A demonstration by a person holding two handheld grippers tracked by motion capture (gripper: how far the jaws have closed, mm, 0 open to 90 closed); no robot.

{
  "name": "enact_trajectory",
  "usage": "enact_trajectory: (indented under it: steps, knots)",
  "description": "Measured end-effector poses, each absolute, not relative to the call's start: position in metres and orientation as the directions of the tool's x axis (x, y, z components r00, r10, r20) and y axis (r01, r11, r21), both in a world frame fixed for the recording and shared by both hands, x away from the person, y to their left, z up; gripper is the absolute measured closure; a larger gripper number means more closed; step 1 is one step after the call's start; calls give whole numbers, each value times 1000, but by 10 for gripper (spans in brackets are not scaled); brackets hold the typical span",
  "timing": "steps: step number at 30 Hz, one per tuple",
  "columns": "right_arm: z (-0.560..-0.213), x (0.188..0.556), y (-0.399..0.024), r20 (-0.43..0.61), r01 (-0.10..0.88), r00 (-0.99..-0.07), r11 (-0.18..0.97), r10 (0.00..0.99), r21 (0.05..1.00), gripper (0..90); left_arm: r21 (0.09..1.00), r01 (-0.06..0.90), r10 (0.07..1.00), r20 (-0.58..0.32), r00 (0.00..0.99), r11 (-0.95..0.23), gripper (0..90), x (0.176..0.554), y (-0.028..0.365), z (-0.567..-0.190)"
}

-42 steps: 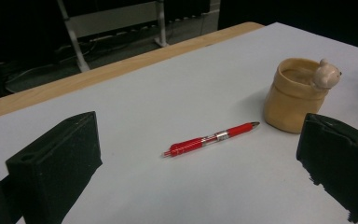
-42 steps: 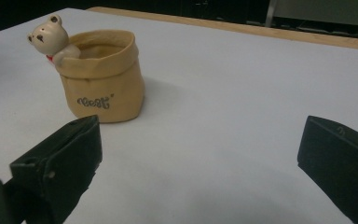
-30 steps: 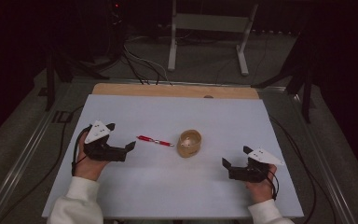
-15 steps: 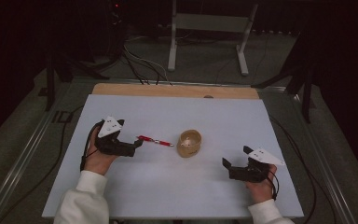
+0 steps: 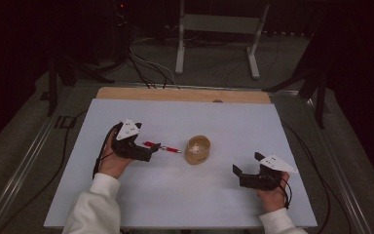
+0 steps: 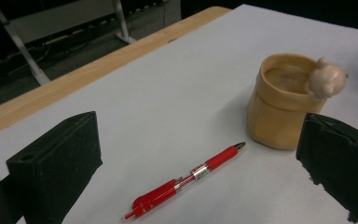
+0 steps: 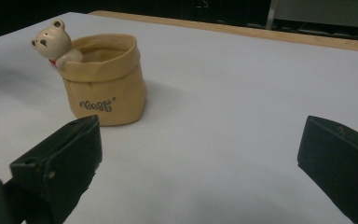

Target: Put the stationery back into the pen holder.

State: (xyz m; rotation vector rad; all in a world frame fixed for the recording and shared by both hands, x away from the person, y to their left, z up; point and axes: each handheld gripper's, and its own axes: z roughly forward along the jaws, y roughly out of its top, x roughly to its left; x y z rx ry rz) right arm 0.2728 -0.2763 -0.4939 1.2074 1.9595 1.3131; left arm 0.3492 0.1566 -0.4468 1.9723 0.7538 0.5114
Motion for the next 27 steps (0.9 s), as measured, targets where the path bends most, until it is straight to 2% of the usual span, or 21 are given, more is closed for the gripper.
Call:
enact_trajectory:
  steps: [27]
  knots:
    - [-495,274,-276,76,401,-493,149,867,904,0,809,408,662,-32,749,-423,4,387,128,-487]
